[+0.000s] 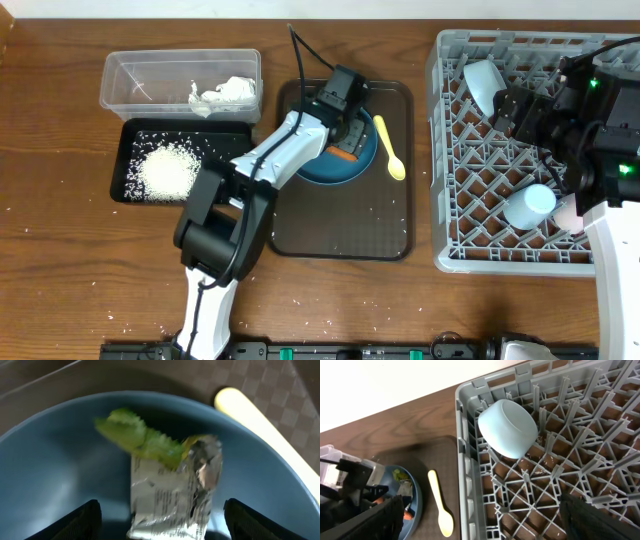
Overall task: Sort waste into correct bins and load items into the dishwasher rack
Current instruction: 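Grasp the silver-green wrapper on the plate with the left gripper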
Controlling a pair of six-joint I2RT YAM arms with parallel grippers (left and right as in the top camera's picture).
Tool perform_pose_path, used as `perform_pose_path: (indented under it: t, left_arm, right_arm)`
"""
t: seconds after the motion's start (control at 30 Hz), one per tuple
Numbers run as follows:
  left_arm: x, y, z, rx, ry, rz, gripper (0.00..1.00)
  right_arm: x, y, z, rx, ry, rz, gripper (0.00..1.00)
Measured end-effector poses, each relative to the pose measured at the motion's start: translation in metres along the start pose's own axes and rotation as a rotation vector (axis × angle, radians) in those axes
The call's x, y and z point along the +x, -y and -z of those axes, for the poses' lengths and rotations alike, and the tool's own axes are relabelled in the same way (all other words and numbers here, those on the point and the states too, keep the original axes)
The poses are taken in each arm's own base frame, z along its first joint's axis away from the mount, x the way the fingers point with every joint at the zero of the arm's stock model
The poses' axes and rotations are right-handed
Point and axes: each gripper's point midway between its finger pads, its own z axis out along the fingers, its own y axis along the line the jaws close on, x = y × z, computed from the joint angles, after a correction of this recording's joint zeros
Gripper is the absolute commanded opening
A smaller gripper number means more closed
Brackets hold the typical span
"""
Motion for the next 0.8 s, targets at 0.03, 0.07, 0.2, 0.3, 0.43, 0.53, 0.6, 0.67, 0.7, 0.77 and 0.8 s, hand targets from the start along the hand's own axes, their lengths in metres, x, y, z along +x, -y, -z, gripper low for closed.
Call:
perform_pose_path:
  t: [0.03,0.07,0.2,0.3,0.43,0.53,0.6,0.67,0.7,0.77,0.8]
  left_arm:
    - [0.0,0.0,-0.002,0.001,0.002,-0.002,0.81]
    - [0.0,0.001,-0.004,0.002,0.004,-0.004,0.81]
    - [0.005,0.002,-0.017,0.002,-0.007,-0.005,0.72]
    - [0.007,0.001,-0.024,0.001,-0.013,-0.008,0.5]
    - [0.007,0.001,-0.024,0.001,-0.011,-0.007,0.2]
    - [0.006,0.002,-0.024,0.001,-0.008,-0.01,0.06]
    - [0.006,0.002,-0.024,0.001,-0.008,-0.015,0.06]
    - [0.007,0.001,-0.024,0.0,-0.011,-0.016,0.06]
    - [0.007,0.001,-0.023,-0.001,-0.013,-0.015,0.06]
    - [0.01,0.0,-0.019,-0.004,-0.029,-0.013,0.06]
    - [0.011,-0.001,-0.016,-0.005,-0.036,-0.007,0.06]
  right_arm:
    - [0.0,0.0,0.0,0.0,0.0,0.0,0.97]
    - [0.0,0.0,0.0,0.0,0.0,0.0,0.97]
    - [0.0,0.0,0.0,0.0,0.0,0.0,0.97]
    - [0.0,0.0,0.0,0.0,0.0,0.0,0.97]
    - [0.0,0.0,0.0,0.001,-0.001,-0.001,0.97]
    - [0.0,0.0,0.0,0.0,0.0,0.0,0.97]
    - [0.0,0.0,0.0,0.0,0.0,0.0,0.97]
    - [0.0,0.0,0.0,0.001,-0.001,-0.001,0.97]
    - [0.0,0.0,0.0,0.0,0.0,0.0,0.97]
    - [0.0,0.0,0.0,0.0,0.0,0.0,0.97]
    - [0.0,0.0,0.0,0.0,0.0,0.0,0.97]
